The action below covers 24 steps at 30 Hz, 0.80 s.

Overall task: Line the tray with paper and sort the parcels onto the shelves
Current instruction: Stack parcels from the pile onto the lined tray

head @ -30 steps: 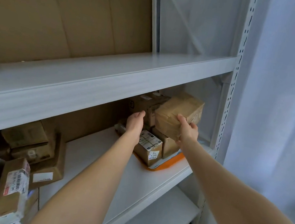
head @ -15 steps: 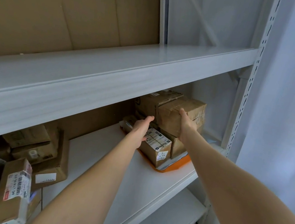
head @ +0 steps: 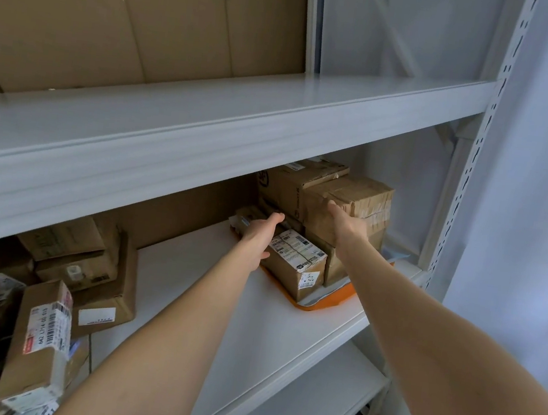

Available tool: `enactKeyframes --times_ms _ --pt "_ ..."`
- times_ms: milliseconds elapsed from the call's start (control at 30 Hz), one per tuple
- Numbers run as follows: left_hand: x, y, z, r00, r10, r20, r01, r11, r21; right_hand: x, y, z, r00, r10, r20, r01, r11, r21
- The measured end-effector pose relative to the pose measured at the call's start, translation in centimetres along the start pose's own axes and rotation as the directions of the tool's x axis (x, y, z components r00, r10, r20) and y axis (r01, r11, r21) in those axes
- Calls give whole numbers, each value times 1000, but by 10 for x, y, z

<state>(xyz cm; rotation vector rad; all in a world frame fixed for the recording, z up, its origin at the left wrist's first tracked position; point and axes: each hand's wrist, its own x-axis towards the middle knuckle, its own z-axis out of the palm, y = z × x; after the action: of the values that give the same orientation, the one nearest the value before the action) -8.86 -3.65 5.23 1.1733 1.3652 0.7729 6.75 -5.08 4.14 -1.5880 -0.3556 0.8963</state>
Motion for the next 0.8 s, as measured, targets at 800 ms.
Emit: enactKeyframes --times_ms 800 --pt "-43 -24 -47 947 181 -265 -155 981 114 -81 16 10 929 -371 9 320 788 -526"
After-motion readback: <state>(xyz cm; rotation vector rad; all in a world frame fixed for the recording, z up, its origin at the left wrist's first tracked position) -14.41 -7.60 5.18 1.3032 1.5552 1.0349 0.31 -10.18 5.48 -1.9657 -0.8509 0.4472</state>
